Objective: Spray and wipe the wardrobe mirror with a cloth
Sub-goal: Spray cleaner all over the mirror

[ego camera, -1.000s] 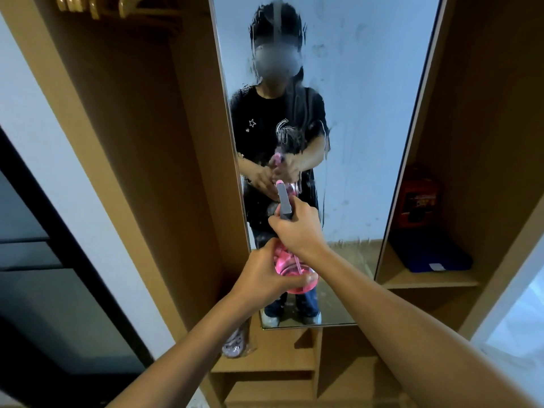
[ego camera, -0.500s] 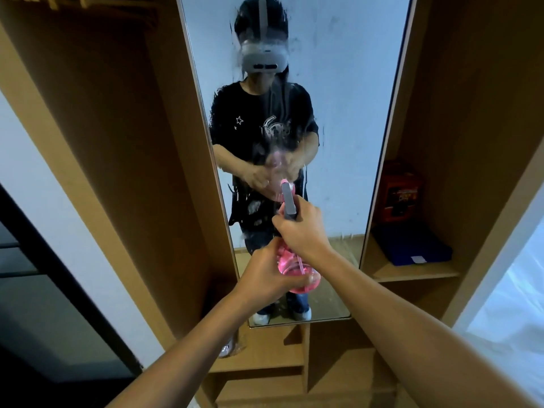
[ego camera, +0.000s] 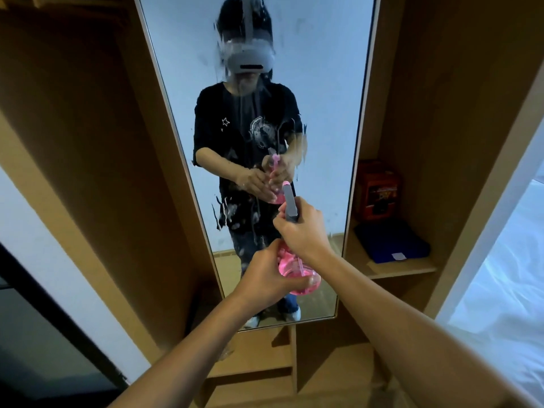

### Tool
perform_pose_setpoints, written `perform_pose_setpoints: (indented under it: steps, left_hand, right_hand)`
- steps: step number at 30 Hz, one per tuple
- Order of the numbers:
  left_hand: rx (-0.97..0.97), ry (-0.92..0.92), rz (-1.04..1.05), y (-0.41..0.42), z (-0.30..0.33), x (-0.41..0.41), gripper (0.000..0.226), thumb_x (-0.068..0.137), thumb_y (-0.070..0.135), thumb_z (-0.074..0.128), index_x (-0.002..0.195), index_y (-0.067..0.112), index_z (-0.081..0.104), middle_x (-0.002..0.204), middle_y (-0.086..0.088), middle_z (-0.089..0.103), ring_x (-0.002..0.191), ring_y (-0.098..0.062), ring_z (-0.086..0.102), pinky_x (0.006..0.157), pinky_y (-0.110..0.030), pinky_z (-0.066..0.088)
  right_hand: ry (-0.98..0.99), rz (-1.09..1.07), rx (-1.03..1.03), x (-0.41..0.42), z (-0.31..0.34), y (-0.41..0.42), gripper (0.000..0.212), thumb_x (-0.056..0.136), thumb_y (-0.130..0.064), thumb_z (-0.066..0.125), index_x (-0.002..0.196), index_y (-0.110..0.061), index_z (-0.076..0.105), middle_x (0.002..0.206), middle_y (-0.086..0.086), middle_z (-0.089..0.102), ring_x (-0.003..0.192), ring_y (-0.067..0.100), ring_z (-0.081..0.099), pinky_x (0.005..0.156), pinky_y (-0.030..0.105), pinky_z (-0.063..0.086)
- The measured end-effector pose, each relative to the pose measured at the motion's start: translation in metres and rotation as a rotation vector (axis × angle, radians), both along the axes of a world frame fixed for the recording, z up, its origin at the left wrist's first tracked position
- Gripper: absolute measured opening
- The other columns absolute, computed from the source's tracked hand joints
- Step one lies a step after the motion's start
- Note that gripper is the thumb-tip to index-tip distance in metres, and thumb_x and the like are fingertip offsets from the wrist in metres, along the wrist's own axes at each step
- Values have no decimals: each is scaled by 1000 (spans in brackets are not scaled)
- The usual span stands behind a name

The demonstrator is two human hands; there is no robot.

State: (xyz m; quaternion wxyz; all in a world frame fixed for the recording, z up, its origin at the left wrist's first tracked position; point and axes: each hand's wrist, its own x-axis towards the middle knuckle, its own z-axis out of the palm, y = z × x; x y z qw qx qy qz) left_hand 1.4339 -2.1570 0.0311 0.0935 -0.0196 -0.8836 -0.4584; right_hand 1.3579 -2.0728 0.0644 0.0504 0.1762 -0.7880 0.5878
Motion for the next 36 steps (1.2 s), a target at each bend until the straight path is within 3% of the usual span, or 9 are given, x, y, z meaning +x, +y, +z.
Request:
perform_pose_setpoints:
  steps: [4, 12, 16, 21, 24, 27, 31, 36]
  left_hand:
    - [1, -1, -13, 9, 0, -4, 57, 68, 27, 85, 113, 25, 50, 92, 20, 62, 82, 21, 56, 68, -2, 45]
    - [-17, -13, -33, 23, -3, -16, 59, 69, 26, 84, 119, 19, 52, 94, 16, 63, 80, 13, 60, 66, -5, 47]
    - [-26, -12, -51, 35, -1, -21, 59, 69, 29, 84, 118, 21, 51, 92, 19, 61, 78, 16, 58, 67, -3, 46]
    - [-32, 1, -55, 47, -3, -29, 53, 68, 29, 85, 108, 26, 50, 89, 21, 60, 79, 23, 55, 66, 0, 43]
    - [-43, 7, -56, 53, -5, -34, 55, 67, 30, 85, 110, 24, 51, 88, 23, 58, 78, 27, 51, 65, 2, 40]
    - [-57, 8, -65, 59, -7, -38, 57, 67, 32, 85, 111, 26, 48, 88, 24, 57, 76, 30, 50, 61, 4, 39]
    - [-82, 8, -66, 65, -13, -44, 61, 67, 35, 84, 117, 22, 52, 94, 20, 59, 81, 17, 56, 63, -1, 43]
    - [-52, -11, -94, 71, -19, -49, 60, 68, 31, 83, 119, 18, 53, 98, 13, 65, 85, 9, 60, 66, -1, 45]
  right_hand:
    - [8, -29, 33, -5, 0, 8, 13, 78, -9, 62, 84, 1, 56, 64, 4, 52, 56, 14, 44, 52, 28, 42]
    - [-24, -15, -41, -12, -5, 29, 12, 83, -11, 63, 92, -12, 56, 74, 2, 55, 61, 11, 48, 63, 33, 51]
    - [-18, -55, -38, -17, -5, 39, 12, 82, -11, 63, 92, -9, 57, 77, 6, 59, 65, 15, 51, 70, 42, 53]
    - [7, -93, -10, -23, -3, 53, 7, 81, -7, 61, 83, -9, 54, 67, 0, 52, 57, 13, 44, 61, 36, 48]
    - [3, -123, 1, -27, -5, 60, 5, 80, -7, 60, 80, -6, 55, 64, 0, 51, 57, 14, 44, 62, 40, 50]
    - [-20, -113, -47, -28, -7, 66, 8, 81, -7, 62, 80, -11, 55, 66, -1, 50, 59, 13, 44, 61, 36, 49]
    - [-41, -84, -80, -30, -11, 76, 8, 84, -9, 62, 88, -11, 56, 71, 1, 53, 59, 11, 45, 58, 28, 45]
    - [-49, -112, -76, -33, -17, 83, 12, 80, -9, 64, 91, -6, 59, 82, 12, 62, 66, 15, 50, 67, 40, 53]
